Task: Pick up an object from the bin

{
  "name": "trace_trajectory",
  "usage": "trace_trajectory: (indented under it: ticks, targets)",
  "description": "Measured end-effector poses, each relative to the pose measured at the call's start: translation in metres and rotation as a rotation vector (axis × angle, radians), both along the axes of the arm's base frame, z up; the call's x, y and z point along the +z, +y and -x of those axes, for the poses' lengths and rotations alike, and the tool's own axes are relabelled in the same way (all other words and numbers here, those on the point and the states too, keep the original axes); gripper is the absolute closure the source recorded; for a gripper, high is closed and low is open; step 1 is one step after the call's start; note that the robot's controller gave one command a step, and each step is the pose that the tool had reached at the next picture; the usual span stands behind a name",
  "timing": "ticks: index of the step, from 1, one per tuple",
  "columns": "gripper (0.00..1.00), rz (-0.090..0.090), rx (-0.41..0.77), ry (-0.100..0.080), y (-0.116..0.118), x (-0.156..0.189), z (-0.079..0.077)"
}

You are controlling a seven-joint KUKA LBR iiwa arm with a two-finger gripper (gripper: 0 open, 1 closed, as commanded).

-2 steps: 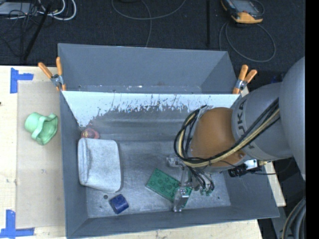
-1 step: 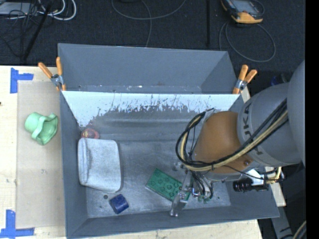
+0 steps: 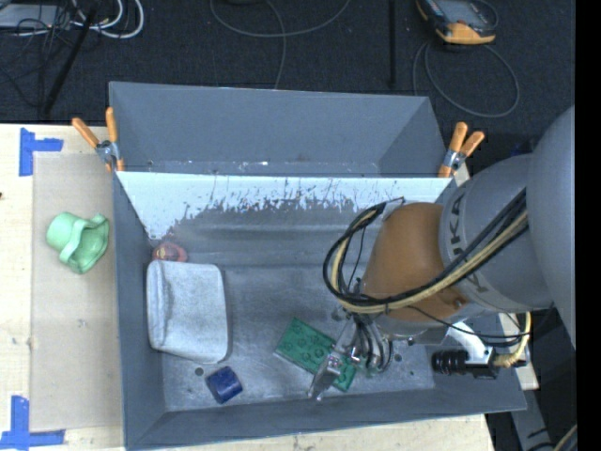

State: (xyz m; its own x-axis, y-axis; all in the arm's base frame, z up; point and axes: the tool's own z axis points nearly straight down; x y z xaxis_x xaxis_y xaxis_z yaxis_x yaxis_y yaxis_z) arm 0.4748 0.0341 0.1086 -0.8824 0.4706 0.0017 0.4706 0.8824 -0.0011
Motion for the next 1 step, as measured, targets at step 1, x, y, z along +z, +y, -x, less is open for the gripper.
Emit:
trace_trajectory:
  ticks: [1]
  targets:
    - [0.00, 0.000, -0.133, -0.005, -0.0104, -0.0380, -0.0025]
